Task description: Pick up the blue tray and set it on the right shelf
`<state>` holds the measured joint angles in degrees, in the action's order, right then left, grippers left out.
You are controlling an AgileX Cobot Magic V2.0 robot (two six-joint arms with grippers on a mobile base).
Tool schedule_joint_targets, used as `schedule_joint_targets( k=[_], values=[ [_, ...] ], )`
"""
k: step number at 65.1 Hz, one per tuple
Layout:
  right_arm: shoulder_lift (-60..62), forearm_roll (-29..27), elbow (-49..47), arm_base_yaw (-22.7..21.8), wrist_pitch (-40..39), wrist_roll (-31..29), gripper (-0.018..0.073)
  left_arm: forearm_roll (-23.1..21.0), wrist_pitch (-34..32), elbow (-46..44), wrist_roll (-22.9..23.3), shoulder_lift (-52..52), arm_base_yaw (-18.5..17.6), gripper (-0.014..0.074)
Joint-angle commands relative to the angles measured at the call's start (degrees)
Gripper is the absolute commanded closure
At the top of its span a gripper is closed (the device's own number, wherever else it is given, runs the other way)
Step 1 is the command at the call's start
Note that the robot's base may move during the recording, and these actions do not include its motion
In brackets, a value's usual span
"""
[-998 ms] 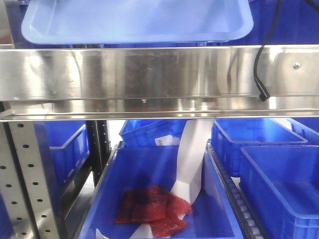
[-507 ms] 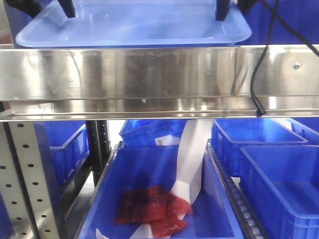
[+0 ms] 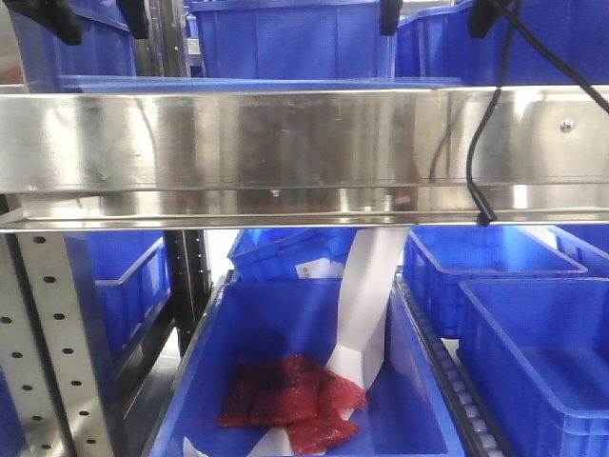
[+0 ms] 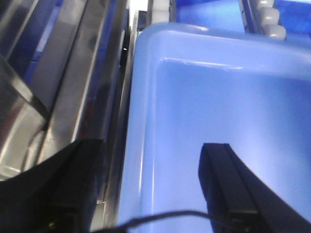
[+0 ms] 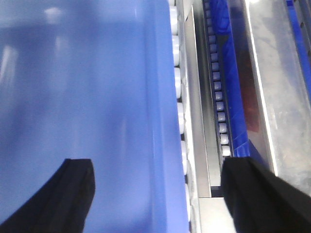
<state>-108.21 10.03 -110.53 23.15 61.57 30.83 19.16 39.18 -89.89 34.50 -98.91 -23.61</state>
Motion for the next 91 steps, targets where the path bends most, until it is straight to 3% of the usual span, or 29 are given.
schedule_joint_targets(
  k=[1, 5, 9, 18, 22, 29, 38, 46, 51, 58, 63, 72, 84, 91],
  values=[
    [2.9, 1.82, -2.24, -0.38, -2.4, -0.37, -0.0064, 1.53, -3.41, -2.11, 0.3, 2.94, -0.2, 0.0269],
    [2.9, 1.82, -2.24, -0.38, -2.32, -0.37, -0.005, 1.53, -3.54, -2.19, 0.3, 2.94, -0.2, 0.0281],
    [2.9, 1.77, -2.24, -0.38, -1.8, -0.37, 0.0036, 1.53, -3.38, -2.88, 0.3, 2.94, -0.2, 0.0364],
    [2.9, 0.71, -2.24, -0.38, -1.27, -0.37, 0.0386, 1.22, -4.09, -3.35, 0.3, 3.06, -1.07, 0.065],
    [2.79, 0.73, -2.24, -0.38, -2.4, -0.37, 0.0521, 1.22, -5.2, -3.35, 0.3, 2.8, -1.07, 0.0626],
    [2.89, 0.52, -2.4, -0.38, -3.94, -0.37, 0.0503, 1.22, -6.64, -3.44, 0.3, 2.98, -1.07, 0.0629],
    [5.8, -4.47, -4.76, -0.04, -5.71, -0.37, 0.0505, -0.73, 1.02, -5.94, 0.3, 5.96, -1.88, 0.0629],
    [11.62, -3.63, -4.51, 1.83, -11.24, -0.46, 0.0505, -1.79, 1.42, -5.42, 0.3, 12.6, -2.04, 0.0629],
    [14.84, -0.53, -1.16, 4.03, -11.95, -0.45, 0.0505, -1.79, -0.61, -0.17, 0.3, 17.24, -3.84, 0.0629],
    [21.25, 5.03, 9.99, 7.89, -17.24, -0.48, 0.0505, -2.06, -10.89, 12.65, 1.09, 25.45, -5.67, 0.0629],
    [27.81, 6.95, 20.34, 10.86, -26.79, -0.59, 0.0505, -3.7, -18.05, 22.93, 1.09, 32.08, -6.14, 0.0629],
    [39.85, 9.48, 40.96, 14.2, -44.4, -0.59, 0.0505, -2.57, -29.45, 37.52, 1.09, 42.44, -6.25, 0.0629],
    [55.12, 9.92, 60.88, 14.6, -56.39, -0.59, 0.0505, 6.65, -37.15, 49.16, 1.09, 55.51, -6.25, 0.0636],
    [63.01, 13.0, 68.25, 14.6, -58.47, -0.59, 0.0505, 7.8, -37.49, 53.08, 1.09, 62.51, -6.25, 0.0636]
  ],
)
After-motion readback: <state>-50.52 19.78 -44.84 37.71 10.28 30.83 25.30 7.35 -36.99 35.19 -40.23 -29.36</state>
